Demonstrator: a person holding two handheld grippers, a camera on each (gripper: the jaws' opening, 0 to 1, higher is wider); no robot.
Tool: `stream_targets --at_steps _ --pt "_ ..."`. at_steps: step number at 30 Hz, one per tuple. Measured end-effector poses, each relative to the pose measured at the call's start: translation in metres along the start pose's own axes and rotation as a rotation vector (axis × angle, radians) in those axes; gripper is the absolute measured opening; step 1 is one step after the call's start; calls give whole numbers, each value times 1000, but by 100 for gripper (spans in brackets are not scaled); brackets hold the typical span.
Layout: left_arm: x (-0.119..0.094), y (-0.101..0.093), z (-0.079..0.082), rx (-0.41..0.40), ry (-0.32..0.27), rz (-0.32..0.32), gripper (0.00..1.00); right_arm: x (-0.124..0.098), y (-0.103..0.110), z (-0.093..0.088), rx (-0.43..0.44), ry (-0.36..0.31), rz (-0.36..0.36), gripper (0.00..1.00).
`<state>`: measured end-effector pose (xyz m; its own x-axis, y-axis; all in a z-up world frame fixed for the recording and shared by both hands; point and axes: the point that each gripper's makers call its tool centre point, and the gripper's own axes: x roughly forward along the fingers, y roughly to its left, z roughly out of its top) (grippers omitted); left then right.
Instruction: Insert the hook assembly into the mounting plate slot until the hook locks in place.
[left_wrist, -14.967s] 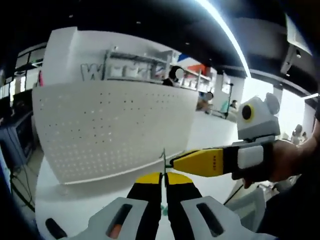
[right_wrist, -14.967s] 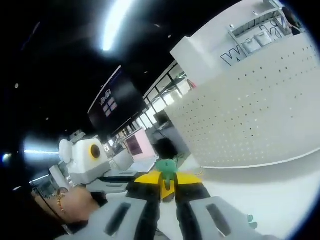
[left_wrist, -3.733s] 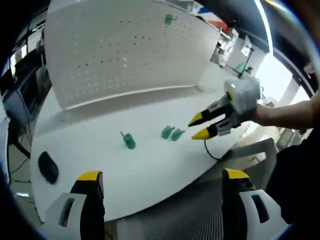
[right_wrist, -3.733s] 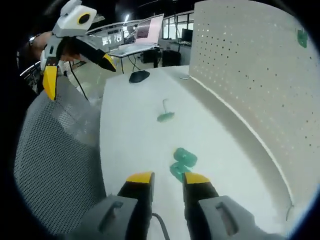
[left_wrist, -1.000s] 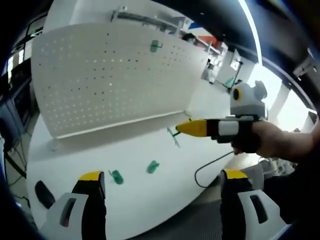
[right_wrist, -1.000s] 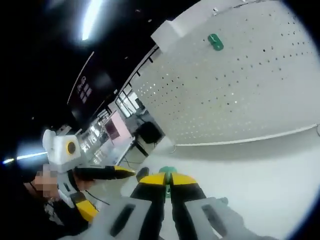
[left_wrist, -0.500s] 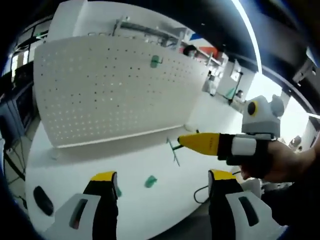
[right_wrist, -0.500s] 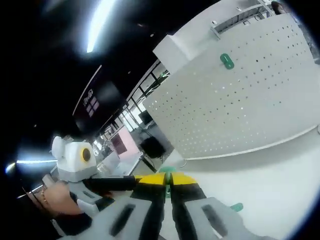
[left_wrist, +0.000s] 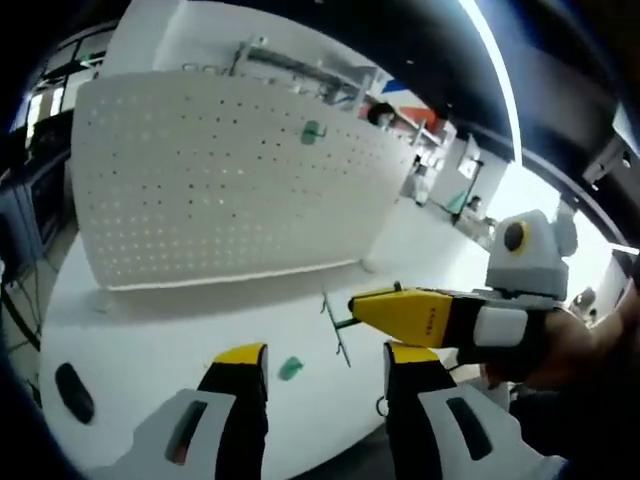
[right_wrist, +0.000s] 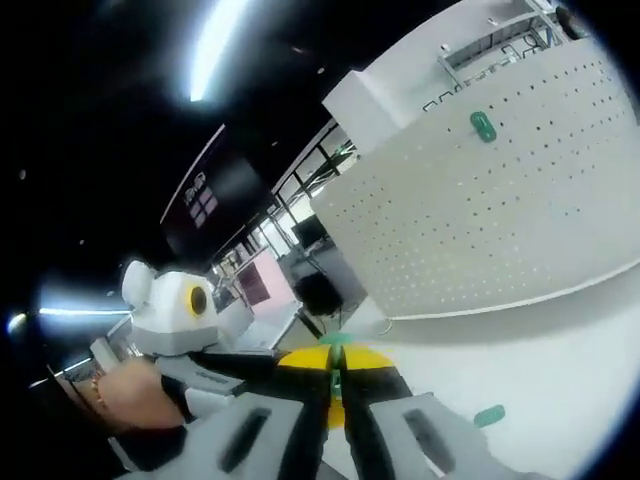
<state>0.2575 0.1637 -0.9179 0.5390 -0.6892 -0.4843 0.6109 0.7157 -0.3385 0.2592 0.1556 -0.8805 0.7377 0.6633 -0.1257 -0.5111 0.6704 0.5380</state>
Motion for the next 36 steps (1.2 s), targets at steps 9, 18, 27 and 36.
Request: stream_targets --at_steps 9,18,27,36 --pt "0 -2 1 -7 -5 -8 24 3 6 1 -14 -1 23 0" --pt "-1 -4 2 -18 -18 -19 9 4 11 -2 -30 4 32 0" --pt "-1 -8 4 -84 -38 -64 4 2 14 -1 -76 -2 31 0" --pt "-4 -5 9 29 -15 -5 1 2 16 -1 -87 1 33 1"
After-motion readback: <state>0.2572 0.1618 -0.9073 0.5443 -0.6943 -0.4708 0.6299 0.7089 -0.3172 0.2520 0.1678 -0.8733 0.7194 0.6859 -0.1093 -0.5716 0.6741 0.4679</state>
